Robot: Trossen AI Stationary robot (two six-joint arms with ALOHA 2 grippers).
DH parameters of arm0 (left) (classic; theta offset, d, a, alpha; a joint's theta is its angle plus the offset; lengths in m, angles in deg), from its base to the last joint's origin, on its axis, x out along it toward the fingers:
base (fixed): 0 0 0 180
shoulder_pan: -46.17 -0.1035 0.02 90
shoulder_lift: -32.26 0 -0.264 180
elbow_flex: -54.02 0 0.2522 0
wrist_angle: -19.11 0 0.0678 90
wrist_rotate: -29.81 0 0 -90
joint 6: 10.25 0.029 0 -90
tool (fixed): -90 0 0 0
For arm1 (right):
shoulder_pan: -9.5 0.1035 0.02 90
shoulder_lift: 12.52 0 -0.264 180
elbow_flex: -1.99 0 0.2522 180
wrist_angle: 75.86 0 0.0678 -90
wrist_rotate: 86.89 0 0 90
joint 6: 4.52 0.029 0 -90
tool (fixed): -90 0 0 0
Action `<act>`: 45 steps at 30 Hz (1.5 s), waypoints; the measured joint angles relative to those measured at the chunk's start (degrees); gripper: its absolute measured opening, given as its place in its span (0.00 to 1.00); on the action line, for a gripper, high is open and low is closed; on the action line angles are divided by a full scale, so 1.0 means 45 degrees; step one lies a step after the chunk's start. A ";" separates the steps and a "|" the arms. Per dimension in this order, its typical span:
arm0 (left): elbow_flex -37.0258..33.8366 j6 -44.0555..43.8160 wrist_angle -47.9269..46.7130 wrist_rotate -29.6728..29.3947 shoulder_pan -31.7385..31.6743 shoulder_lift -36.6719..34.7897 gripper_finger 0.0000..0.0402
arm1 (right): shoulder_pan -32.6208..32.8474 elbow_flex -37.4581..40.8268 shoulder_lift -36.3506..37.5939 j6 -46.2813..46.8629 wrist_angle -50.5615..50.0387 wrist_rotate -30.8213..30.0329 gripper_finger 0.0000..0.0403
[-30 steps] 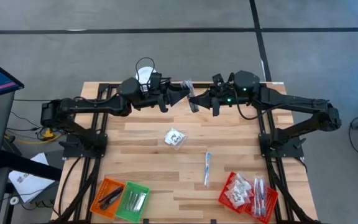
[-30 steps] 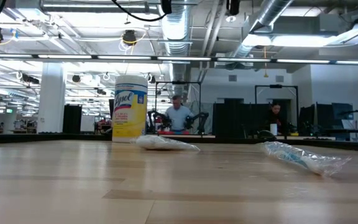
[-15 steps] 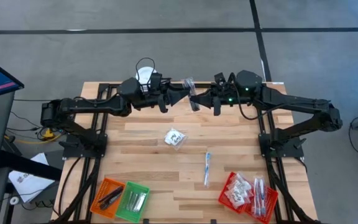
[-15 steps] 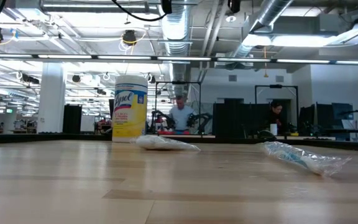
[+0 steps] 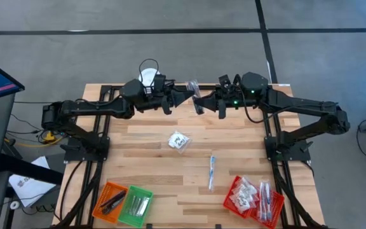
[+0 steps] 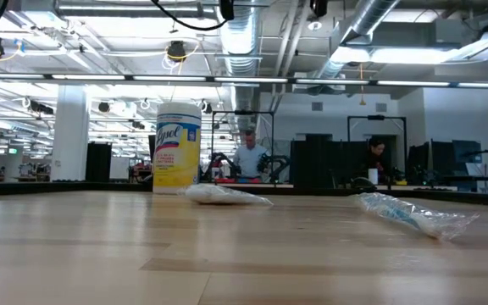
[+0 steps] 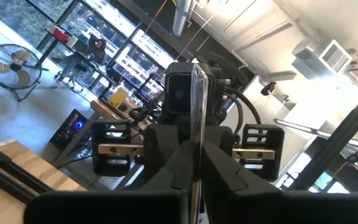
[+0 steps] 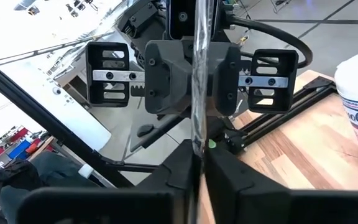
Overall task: Pick & Place Travel size toiletries
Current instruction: Put the black comb into the orange basket
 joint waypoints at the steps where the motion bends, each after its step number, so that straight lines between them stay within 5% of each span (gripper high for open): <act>1: -0.0002 -0.0018 0.0000 0.0037 0.0000 0.0000 0.02 | 0.0032 0.0000 0.0000 -0.0004 0.0021 -0.0003 0.10; 12: 0.0018 -0.1067 -0.2017 0.0395 -0.0063 -0.0753 0.01 | 0.0843 0.0019 0.0081 -0.0101 0.0553 0.0321 0.50; 17: 0.0017 -0.1106 -0.6336 0.0288 0.0020 -0.2442 0.01 | 0.1209 0.0018 0.0240 -0.0105 0.0568 0.0474 0.65; 23: 0.0013 -0.1833 -1.1166 0.0167 0.0602 -0.4756 0.00 | 0.1542 0.0010 0.0540 -0.0102 0.0582 0.0477 0.68; 28: 0.0015 -0.3230 -1.4911 0.0002 0.2364 -0.5940 0.00 | 0.1667 0.0010 0.0612 0.0080 0.0650 0.0440 0.69; 34: -0.0005 -0.5568 -1.8677 -0.1225 0.6047 -0.6234 0.01 | 0.2243 0.0011 0.0407 0.0749 0.0919 -0.0347 0.69; 45: -0.0005 -0.9116 -2.0439 -0.2380 1.1419 -0.4502 0.01 | 0.3191 0.0024 -0.0039 0.1032 0.1413 -0.1197 0.69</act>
